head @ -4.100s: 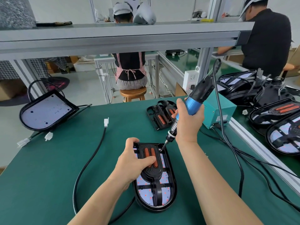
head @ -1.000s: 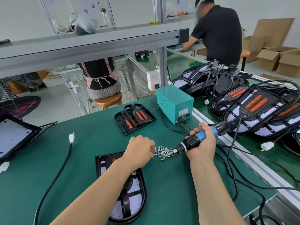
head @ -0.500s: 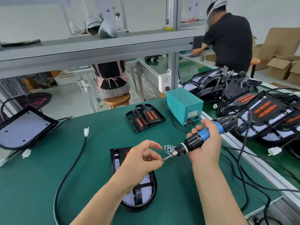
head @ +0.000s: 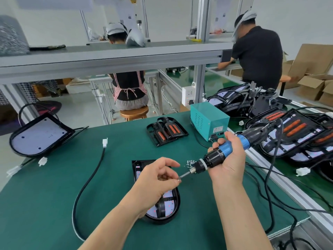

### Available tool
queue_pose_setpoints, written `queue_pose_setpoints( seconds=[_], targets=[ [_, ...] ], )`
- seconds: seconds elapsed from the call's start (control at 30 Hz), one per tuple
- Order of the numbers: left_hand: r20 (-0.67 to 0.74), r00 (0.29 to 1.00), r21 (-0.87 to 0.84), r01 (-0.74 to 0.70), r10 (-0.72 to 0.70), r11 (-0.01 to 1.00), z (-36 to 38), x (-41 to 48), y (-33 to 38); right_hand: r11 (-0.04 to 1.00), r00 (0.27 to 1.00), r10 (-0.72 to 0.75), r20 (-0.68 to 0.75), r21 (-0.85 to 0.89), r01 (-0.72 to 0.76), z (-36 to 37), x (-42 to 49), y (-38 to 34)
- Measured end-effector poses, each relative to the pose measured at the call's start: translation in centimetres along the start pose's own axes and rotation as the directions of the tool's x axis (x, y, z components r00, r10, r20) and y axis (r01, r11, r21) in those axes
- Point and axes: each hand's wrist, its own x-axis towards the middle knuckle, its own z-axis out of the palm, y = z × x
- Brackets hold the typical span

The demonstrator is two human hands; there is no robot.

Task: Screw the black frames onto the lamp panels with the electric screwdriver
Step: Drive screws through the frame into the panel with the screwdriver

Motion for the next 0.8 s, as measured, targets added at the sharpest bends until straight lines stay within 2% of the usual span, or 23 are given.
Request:
queue_pose_setpoints(
  seconds=[0.27, 0.53, 0.8],
  targets=[
    [-0.031, 1.000, -0.006, 0.001, -0.002, 1.000, -0.6, -1.0, 0.0, 1.000, 1.000, 0.014, 0.013, -0.014, -0.014, 0.7, -1.0, 0.3],
    [-0.144, 0.989, 0.008, 0.022, -0.020, 1.000, -0.1, -1.8, -0.5, 0.994, 0.994, -0.061, 0.093, -0.084, 0.069, 1.2, -2.0, 0.8],
    [-0.149, 0.988, -0.051, 0.038, -0.045, 0.998, -0.4, -2.3, -0.7, 0.987, 0.986, -0.085, 0.142, -0.122, 0.102, 1.5, -2.4, 0.8]
  ],
)
